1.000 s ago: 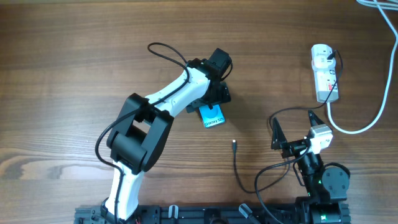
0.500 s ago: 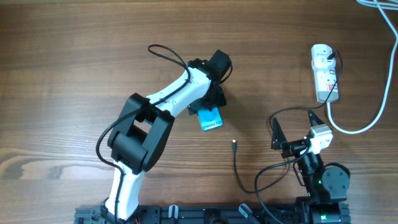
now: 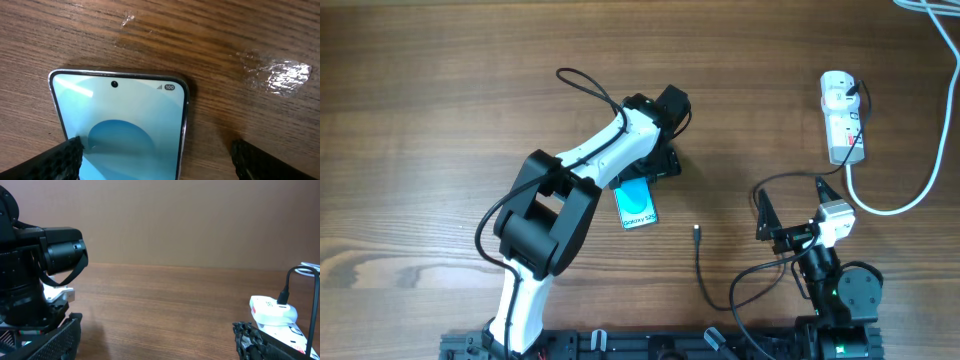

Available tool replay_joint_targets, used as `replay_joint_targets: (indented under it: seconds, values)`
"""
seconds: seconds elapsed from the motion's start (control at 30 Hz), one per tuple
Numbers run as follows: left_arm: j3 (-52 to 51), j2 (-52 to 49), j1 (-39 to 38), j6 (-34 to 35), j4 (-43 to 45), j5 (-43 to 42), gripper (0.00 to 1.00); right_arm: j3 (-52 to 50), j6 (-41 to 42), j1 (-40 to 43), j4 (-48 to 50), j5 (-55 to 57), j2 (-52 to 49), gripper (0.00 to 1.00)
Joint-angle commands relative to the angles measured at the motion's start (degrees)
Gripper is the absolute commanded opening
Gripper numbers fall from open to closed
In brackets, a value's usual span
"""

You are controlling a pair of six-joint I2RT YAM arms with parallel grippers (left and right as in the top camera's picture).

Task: Plug charger to phone and switch on socket
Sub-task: 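Lower the left gripper and grasp the phone's bottom edge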

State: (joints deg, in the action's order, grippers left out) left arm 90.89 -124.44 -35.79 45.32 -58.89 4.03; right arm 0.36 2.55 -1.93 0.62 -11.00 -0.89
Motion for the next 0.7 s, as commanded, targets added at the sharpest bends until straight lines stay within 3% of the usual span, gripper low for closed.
replay_joint_targets:
  seconds: [0.0, 0.17, 0.4, 0.57, 0.67]
  values:
    - [-1.0, -2.1, 0.6, -0.6, -5.2, 1.0, 1.00, -0.1, 0.6, 0.1, 0.2, -0.7, 0.3, 1.00]
    - [-1.0, -2.1, 4.8, -3.1, -8.4, -1.5, 1.00, -0.1, 0.6, 0.1, 0.2, -0.7, 0.3, 1.00]
    - [-1.3, -2.1, 2.6, -3.9, -6.7, -6.0, 1.00, -0.1, 0.6, 0.1, 0.2, -0.7, 0.3, 1.00]
    - [-7.8, -2.1, 1.3, -0.9, -3.7, -6.4, 1.00, -0.1, 0.6, 0.1, 0.2, -0.7, 0.3, 1.00]
    - [-9.3, -2.1, 1.6, -3.6, -0.6, -6.3, 0.96, -0.1, 0.6, 0.1, 0.2, -0.7, 0.3, 1.00]
